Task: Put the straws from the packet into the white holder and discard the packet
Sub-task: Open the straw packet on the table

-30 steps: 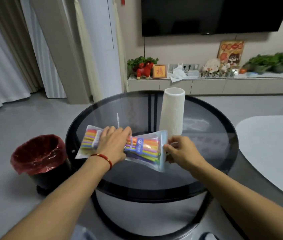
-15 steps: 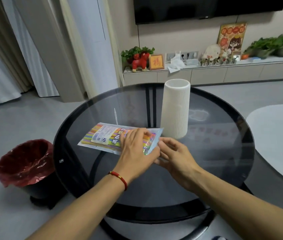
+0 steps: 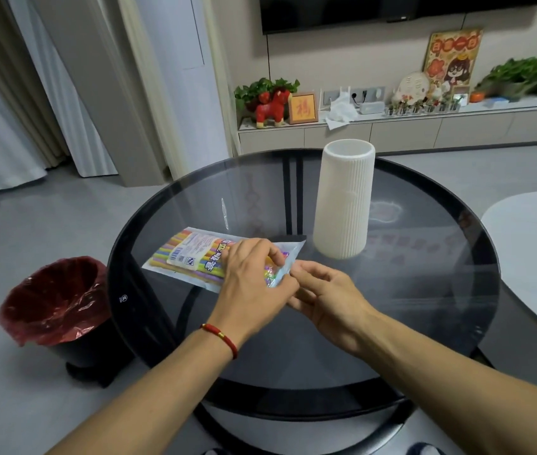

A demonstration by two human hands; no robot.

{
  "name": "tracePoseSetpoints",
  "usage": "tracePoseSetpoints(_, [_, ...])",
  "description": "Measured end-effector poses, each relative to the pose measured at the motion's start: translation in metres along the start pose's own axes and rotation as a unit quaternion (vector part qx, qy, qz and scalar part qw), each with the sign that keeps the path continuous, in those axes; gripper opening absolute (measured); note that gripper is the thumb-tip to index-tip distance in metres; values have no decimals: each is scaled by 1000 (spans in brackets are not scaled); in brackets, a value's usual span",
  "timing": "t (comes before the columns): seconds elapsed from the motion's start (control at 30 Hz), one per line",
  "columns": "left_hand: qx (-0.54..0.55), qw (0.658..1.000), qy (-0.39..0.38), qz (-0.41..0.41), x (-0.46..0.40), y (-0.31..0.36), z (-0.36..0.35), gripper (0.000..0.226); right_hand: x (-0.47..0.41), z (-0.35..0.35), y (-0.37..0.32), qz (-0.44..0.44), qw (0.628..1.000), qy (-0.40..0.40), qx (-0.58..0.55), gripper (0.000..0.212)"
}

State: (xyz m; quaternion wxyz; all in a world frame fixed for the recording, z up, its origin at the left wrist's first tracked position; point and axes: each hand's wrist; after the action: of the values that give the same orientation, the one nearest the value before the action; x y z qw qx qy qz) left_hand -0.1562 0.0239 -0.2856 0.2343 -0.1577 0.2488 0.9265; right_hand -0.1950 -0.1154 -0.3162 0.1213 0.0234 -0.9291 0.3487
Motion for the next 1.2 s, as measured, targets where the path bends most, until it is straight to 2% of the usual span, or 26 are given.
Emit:
tracePoseSetpoints(0.2, [-58, 997, -42, -40, -4, -2, 4, 20, -2, -3, 3, 87, 982, 56, 157, 13])
tracePoseSetpoints(0.3, [-126, 986, -69, -85, -6, 1, 9, 22, -3, -5, 0, 113, 975, 47, 187, 12])
tracePoseSetpoints(0.43, [-162, 978, -99, -85, -1, 5, 11, 7, -5, -3, -3, 121, 952, 36, 278, 2])
tracePoseSetpoints(0.57, [-182, 970, -118, -112, 3, 9, 11, 26, -7, -3, -4, 133, 935, 37, 326, 12])
tracePoseSetpoints(0.63, [-169, 973, -108, -113, 1, 11, 17, 25, -7, 0, -7, 144, 916, 48, 372, 10])
tracePoseSetpoints(0.73, [-146, 983, -58, -91, -5, 6, 26, 9, -5, 10, -12, 148, 870, 73, 464, 11])
tracePoseSetpoints(0.8, [-156, 982, -64, -83, -6, 3, 29, 4, -2, 13, -10, 149, 845, 73, 508, 12])
tracePoseSetpoints(0.93, [-162, 977, -81, -115, -1, 5, 22, 11, 5, 7, -6, 248, 776, 29, 578, 38])
tracePoseSetpoints(1.03, [-137, 973, -91, -159, -1, -1, 21, 17, 6, 9, -13, 325, 733, -11, 597, 18])
tracePoseSetpoints(1.07, [-123, 973, -116, -156, -1, -6, 22, 27, 5, 11, -17, 325, 731, -11, 600, 12])
tracePoseSetpoints(1.1, [-124, 968, -160, -150, -2, -12, 23, 50, 6, 13, -20, 315, 729, -14, 608, 9])
tracePoseSetpoints(1.17, [-163, 940, -251, -165, -1, -25, 24, 110, 8, 14, -21, 314, 700, -32, 640, 8])
tracePoseSetpoints(1.2, [-186, 925, -274, -183, -1, -29, 24, 129, 8, 14, -19, 329, 679, -43, 655, 9])
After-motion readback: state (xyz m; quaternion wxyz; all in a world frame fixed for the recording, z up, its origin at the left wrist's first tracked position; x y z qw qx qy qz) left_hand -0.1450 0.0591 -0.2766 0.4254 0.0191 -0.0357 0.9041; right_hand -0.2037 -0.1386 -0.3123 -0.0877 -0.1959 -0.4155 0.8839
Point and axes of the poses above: each hand's wrist, its own x-axis away from the middle knuckle, its own z-axis out of the back of the hand, y = z × x, and after that the axes turned 14 degrees about -x, right-handed
